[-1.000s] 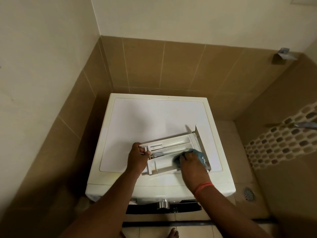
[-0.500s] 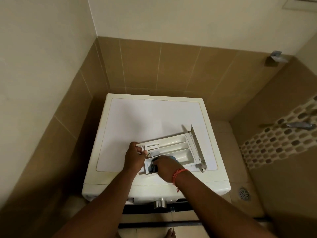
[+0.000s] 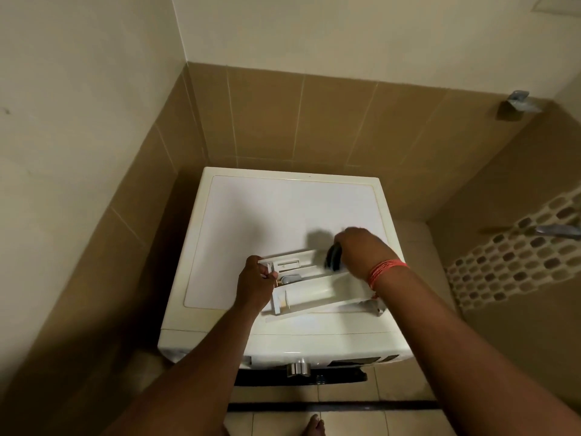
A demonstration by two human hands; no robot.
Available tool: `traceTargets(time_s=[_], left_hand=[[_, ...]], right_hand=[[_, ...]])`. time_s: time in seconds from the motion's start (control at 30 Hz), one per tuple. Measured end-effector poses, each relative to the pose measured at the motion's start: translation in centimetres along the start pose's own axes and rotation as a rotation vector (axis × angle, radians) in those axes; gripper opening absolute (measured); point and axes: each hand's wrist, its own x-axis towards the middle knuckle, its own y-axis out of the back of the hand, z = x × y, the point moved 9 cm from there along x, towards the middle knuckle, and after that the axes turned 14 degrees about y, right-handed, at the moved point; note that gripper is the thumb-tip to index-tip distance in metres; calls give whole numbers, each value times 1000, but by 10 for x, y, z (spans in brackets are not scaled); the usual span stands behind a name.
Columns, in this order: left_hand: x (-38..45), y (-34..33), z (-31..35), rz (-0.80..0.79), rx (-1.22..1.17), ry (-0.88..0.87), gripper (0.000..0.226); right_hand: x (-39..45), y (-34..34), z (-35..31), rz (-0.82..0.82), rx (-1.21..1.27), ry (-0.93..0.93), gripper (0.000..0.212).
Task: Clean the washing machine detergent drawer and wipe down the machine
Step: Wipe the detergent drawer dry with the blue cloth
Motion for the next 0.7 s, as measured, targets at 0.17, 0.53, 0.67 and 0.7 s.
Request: traceTargets(time_s=[0.17,0.53,0.67,0.7], left_hand=[[-1,0,1,15,-6,6,37],[2,0,-2,21,-19,25,35],[3,0,-2,19,-27,17,34],[3,0,-2,12,-32,14,35]], right_hand=[[1,-36,5,32,-367,-92,47],[-60,-78,-2,-19,-206,-199,31],[-66,-84,-37,106,-160,-238,40],[-63,-87,-51,143,-119,-220,43]])
